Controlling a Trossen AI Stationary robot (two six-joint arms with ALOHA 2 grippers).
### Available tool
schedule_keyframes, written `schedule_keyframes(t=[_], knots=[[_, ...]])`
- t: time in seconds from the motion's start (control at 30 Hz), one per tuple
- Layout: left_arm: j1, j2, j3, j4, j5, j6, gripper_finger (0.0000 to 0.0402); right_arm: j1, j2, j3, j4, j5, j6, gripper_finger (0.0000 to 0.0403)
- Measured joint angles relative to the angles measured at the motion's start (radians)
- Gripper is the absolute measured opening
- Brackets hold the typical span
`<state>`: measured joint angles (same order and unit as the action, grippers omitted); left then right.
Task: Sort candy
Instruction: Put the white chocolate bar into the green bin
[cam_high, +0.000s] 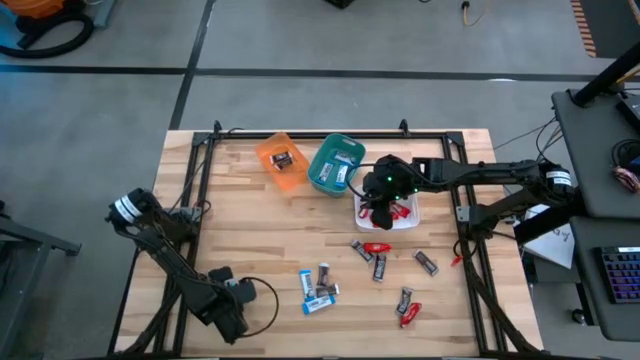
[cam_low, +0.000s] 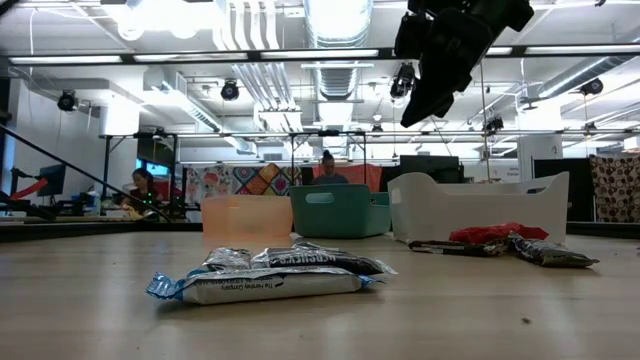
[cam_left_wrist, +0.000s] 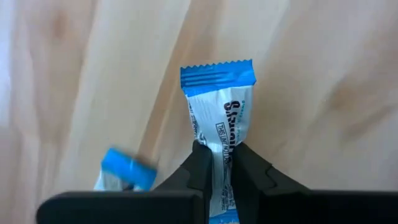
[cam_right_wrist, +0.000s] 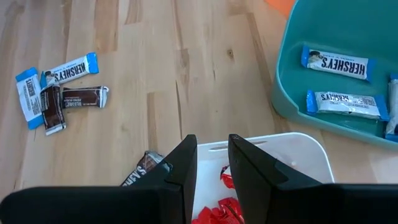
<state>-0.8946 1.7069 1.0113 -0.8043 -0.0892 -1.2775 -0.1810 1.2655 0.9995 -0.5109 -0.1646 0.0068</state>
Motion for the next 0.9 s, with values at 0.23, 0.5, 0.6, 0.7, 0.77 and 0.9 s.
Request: schedule_keyframes(t=[0.23, 0.5, 0.6, 0.7, 0.77, 0.9], knots=[[0.024, -0.075, 0.029, 0.001, -0.239, 0.136, 0.002, 0.005, 0.0, -0.006, 0.084, 0.0, -0.03, 0.0084], [0.145, -0.187, 0.052, 0.008, -0.542, 0.375, 0.002, 0.041, 0.0, -0.006, 0.241, 0.0, -0.106, 0.0084], [0.214, -0.226, 0.059, 0.037, -0.633, 0.522, 0.002, 0.056, 0.0, -0.006, 0.302, 0.0, -0.123, 0.0084], [0.289, -0.254, 0.057, 0.093, -0.709, 0.692, 0.002, 0.072, 0.0, -0.009, 0.366, 0.0, -0.135, 0.0084], [0.343, -0.259, 0.054, 0.129, -0.743, 0.806, 0.002, 0.085, 0.001, -0.018, 0.425, 0.001, -0.141, 0.0084], [0.45, -0.245, 0.052, 0.222, -0.791, 0.991, 0.002, 0.104, 0.023, -0.036, 0.545, 0.007, -0.148, 0.0084]])
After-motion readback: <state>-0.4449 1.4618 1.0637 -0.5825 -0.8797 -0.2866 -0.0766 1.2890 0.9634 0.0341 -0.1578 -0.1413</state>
